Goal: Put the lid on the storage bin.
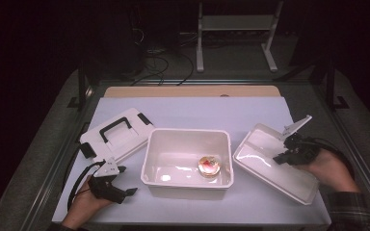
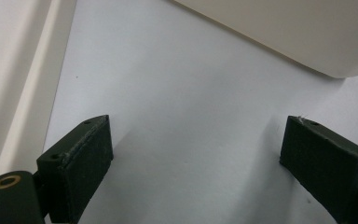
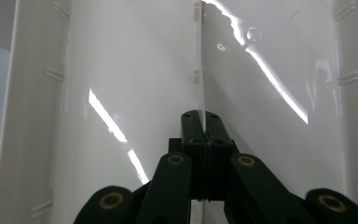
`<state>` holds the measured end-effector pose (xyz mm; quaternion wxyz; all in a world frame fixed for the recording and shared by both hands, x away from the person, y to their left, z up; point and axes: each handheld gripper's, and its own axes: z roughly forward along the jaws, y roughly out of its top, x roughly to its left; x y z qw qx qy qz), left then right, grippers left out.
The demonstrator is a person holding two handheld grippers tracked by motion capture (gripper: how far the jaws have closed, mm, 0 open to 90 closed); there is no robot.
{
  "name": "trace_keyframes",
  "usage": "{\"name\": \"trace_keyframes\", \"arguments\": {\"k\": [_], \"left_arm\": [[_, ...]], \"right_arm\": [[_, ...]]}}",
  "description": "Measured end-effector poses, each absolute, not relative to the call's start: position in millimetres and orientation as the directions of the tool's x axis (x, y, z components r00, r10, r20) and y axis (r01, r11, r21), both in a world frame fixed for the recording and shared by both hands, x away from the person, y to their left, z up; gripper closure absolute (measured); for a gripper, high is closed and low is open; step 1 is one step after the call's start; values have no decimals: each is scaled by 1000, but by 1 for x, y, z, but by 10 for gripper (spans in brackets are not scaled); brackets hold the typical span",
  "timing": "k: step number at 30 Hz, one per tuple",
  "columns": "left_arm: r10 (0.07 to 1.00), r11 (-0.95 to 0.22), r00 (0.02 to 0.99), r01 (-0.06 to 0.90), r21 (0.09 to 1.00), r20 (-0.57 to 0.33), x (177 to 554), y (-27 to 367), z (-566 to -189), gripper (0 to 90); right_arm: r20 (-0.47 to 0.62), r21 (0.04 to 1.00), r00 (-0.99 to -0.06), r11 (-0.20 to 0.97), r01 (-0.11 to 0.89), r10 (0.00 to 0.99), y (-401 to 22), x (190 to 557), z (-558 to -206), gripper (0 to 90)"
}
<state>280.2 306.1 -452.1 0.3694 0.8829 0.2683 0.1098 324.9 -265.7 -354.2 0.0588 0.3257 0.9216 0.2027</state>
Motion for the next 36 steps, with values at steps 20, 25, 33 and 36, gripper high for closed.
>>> {"name": "trace_keyframes", "arguments": {"k": [20,25,33,36], "left_arm": [[555,-584,832,393,710,-4,280,306,-452,82],[555,-584,832,393,711,-5,280,306,-452,82],[555,-583,832,393,711,-4,280,306,-452,82],[555,-583,832,393,711,-5,280,306,-452,82]], "right_arm": [[22,483,-858,746,458,513,-244,330,-279,893],[27,489,-884,765,419,467,-227,334,-273,893],[27,496,-923,797,345,383,-191,342,-263,893],[28,495,-936,809,317,350,-175,346,-261,892]]}}
